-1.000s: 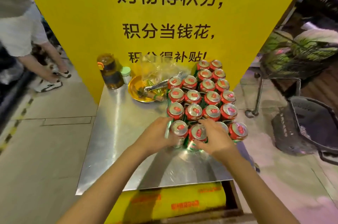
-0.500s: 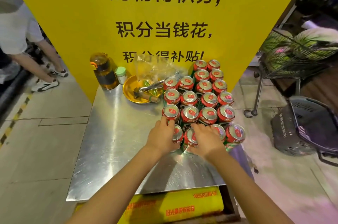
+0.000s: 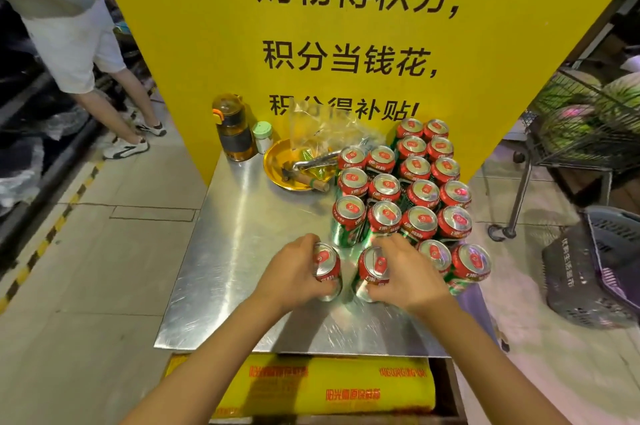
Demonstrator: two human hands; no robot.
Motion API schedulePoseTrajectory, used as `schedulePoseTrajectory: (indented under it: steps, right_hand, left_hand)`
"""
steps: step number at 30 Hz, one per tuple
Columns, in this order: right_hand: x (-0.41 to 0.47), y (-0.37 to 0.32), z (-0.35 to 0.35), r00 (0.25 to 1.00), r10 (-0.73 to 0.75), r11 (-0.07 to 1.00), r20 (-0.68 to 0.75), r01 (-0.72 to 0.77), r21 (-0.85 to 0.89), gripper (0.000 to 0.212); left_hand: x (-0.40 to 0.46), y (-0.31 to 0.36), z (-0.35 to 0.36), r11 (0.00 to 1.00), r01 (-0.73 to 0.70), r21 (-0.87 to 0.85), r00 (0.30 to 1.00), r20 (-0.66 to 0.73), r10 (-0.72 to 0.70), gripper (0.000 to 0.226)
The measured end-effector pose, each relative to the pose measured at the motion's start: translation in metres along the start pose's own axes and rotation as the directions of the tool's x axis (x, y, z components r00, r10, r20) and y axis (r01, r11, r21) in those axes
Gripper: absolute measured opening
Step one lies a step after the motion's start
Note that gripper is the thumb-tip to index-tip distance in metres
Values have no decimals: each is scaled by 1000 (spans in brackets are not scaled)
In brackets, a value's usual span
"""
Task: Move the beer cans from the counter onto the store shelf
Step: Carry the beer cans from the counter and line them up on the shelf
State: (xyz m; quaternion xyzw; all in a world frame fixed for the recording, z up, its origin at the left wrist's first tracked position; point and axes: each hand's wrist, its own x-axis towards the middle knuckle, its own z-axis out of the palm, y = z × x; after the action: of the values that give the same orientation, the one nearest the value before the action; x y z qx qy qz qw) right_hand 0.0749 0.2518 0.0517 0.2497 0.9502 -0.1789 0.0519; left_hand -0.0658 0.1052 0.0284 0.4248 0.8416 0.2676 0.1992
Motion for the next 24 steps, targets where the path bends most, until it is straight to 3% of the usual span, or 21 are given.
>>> schedulePoseTrajectory:
  steps: [5,12,18,24]
  right_hand:
    - [-5,-54,-12,993,-72,939,-95,99,330,62]
    - [4,-196,-7,926,-371,842,-75,369,393,60]
    - [8,-365,35,815,-579,746,-2,530,404,68]
    - [2,-551,94,660,-750,590,35,645,485,62]
  left_hand:
    - [-63,-28,-57,959,114,-258,974,-163,-159,64]
    - [-185,-94,-148,877,180,-446,846,-385,-369,61]
    - [-318,-182,-220,817,277,-506,646,-531,-548,62]
    - [-458,-267,-289,742,377,-555,427,-606,-671,62]
